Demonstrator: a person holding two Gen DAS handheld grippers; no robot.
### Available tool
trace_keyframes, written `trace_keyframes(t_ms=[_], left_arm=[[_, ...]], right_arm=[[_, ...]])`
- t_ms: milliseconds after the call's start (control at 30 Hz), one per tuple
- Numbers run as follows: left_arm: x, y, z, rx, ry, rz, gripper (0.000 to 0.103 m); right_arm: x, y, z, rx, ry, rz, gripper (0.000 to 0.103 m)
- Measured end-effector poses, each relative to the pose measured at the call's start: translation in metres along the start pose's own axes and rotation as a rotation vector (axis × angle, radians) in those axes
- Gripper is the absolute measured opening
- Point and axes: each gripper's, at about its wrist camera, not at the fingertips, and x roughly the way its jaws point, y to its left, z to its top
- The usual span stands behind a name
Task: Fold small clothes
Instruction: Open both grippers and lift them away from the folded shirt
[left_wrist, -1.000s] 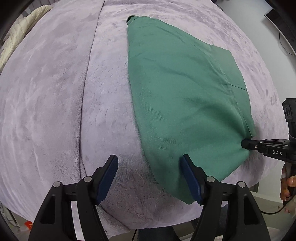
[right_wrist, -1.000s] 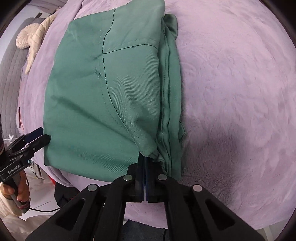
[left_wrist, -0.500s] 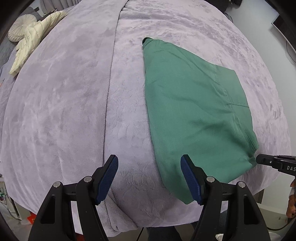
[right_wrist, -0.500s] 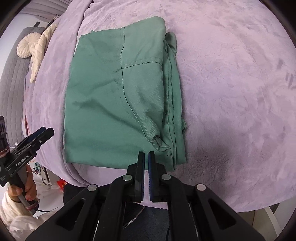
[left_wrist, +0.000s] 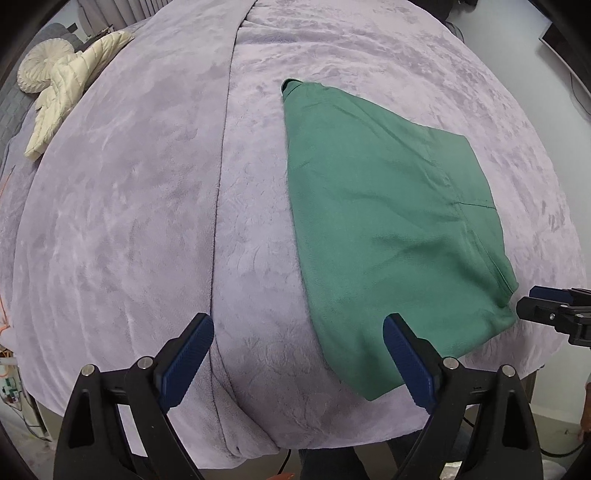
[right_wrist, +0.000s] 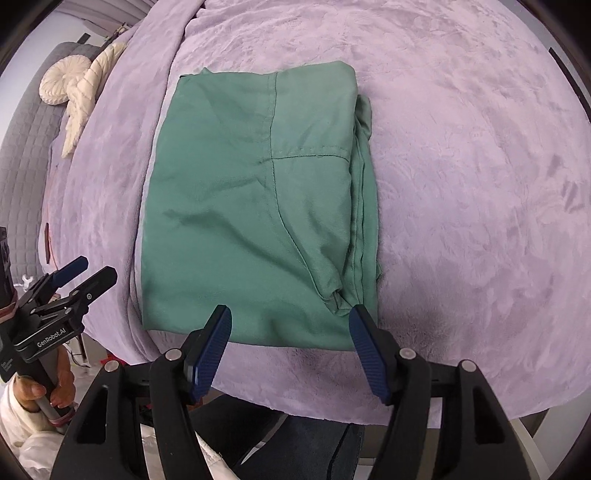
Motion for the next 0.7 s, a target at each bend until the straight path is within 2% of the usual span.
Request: trace_keyframes(t_ms=[67, 200, 333, 433, 467, 533, 600, 700], left_arm=[[0.004, 0.001, -0.002, -0.01, 0.022, -0.01, 0.094], [0.006, 0.007, -0.005, -0.08, 0.038, -0.1, 0.094], [0.009, 0.007, -0.004, -0.082, 0.046, -0.041, 0.094], [0.008, 0.007, -0.003, -0.081, 0.04, -0.009, 0.094], [0.008, 0.006, -0.003, -0.079, 0.043, -0.008, 0.094], [0.007, 0.004, -0.001, -0.074, 0.049, -0.002, 0.094], [0.004, 0.003, 0.001, -0.079, 0.048, 0.004, 0.094], [0.005, 0.0, 0.005, -0.089, 0.058, 0.003, 0.094]], right_arm=[[0.002, 0.0, 0.0, 0.002, 0.001, -0.01, 0.07], [0.007, -0.002, 0.004, 0.009, 0.003, -0.022, 0.074], [0.018, -0.003, 0.013, 0.004, -0.003, -0.109, 0.075], [0.04, -0.019, 0.026, 0.037, 0.033, -0.223, 0.075], [0.048, -0.027, 0.029, 0.047, 0.053, -0.236, 0.08], [0.054, -0.038, 0.03, 0.094, 0.077, -0.183, 0.082], [0.041, -0.038, 0.027, 0.09, 0.045, -0.086, 0.083], [0.02, -0.03, 0.023, 0.045, -0.008, -0.032, 0.085]])
